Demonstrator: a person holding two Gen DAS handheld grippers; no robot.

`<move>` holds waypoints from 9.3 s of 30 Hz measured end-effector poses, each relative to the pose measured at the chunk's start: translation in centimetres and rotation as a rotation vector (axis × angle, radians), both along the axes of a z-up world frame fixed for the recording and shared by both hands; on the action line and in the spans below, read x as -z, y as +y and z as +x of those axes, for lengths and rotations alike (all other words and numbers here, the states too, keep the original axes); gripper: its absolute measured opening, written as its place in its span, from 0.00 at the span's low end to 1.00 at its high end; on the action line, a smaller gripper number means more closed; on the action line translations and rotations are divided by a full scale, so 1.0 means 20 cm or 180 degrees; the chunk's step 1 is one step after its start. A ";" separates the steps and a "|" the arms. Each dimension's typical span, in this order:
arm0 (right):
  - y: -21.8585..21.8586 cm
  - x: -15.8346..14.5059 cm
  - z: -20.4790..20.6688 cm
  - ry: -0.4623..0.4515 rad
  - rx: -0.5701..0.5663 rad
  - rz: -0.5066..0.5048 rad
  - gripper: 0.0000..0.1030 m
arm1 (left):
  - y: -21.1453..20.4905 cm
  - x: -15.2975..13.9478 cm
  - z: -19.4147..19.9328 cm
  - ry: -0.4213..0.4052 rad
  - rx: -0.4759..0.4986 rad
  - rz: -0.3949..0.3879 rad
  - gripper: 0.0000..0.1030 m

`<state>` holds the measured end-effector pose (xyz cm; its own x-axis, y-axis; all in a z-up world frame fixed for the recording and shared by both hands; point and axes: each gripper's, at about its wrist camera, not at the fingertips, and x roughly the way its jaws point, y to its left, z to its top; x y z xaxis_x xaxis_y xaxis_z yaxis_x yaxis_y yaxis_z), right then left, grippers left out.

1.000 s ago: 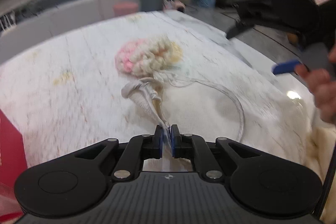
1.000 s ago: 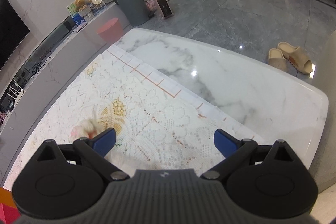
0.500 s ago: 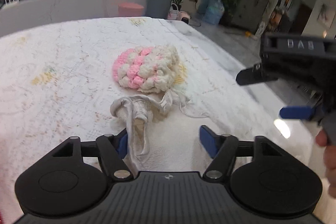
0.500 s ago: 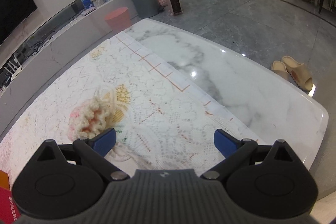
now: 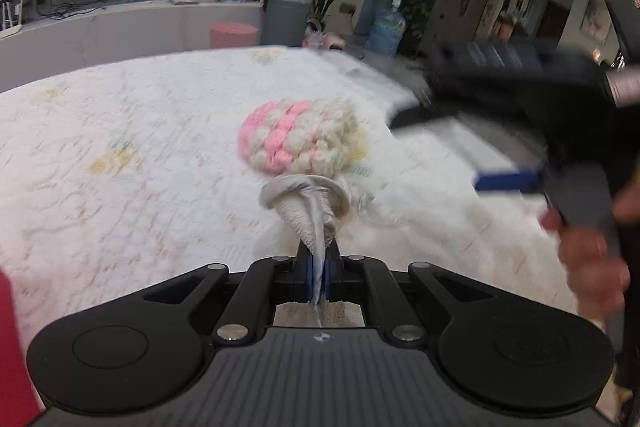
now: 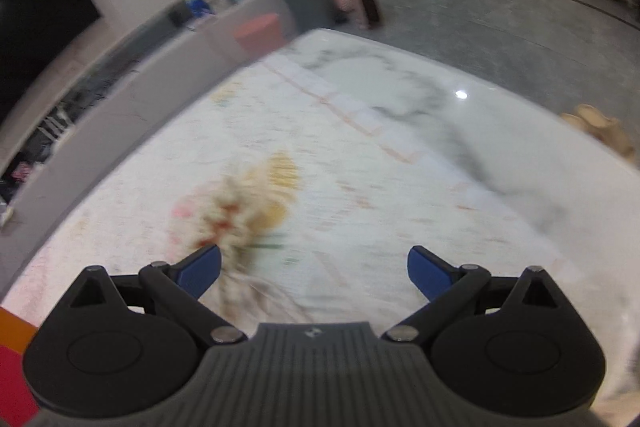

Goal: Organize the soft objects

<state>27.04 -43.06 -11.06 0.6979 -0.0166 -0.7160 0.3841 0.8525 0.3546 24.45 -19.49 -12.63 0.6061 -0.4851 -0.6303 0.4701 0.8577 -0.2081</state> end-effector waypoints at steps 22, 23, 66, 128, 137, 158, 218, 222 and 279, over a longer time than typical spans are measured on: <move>0.28 0.22 0.16 -0.0583 -0.0592 0.0166 0.27 | 0.12 0.05 -0.04 0.0008 -0.0072 -0.0407 0.09; 0.28 0.21 0.15 -0.0645 -0.0626 0.0101 0.23 | 0.12 0.05 -0.04 0.0005 -0.0072 -0.0403 0.09; 0.14 -0.02 0.03 0.0208 -0.0587 -0.0851 0.53 | -0.06 -0.01 -0.13 -0.0402 -0.0132 0.0126 0.05; 1.14 -0.54 -0.38 -0.1153 -0.1947 -0.1749 0.53 | 1.44 -0.85 -0.42 -0.1430 -0.1654 0.0359 0.05; 1.06 -0.55 -0.35 -0.1156 -0.1700 -0.1259 0.53 | 1.52 -0.59 -0.30 -0.0803 -0.1901 0.0244 0.06; 1.93 -0.70 -0.28 -0.1092 -0.2764 -0.1471 0.53 | 1.92 -0.47 -0.16 0.0129 -0.1099 -0.1122 0.06; 2.57 -0.39 0.28 0.0299 -0.3369 -0.2116 0.00 | 2.17 -0.68 -0.34 -0.0552 -0.2423 -0.0589 0.76; 2.59 -0.29 0.40 0.0531 -0.3322 -0.2046 0.00 | 2.15 -0.66 -0.32 -0.0479 -0.2392 -0.0522 0.76; 1.42 -0.79 -1.34 -0.1616 -0.1939 -0.1166 0.97 | 1.32 -0.96 -1.39 -0.1058 -0.2478 0.0455 0.94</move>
<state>0.30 -14.72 4.77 0.8934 0.2951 -0.3387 -0.3058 0.9518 0.0227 -3.33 6.86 6.55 0.8975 0.2164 -0.3842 -0.2460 0.9688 -0.0292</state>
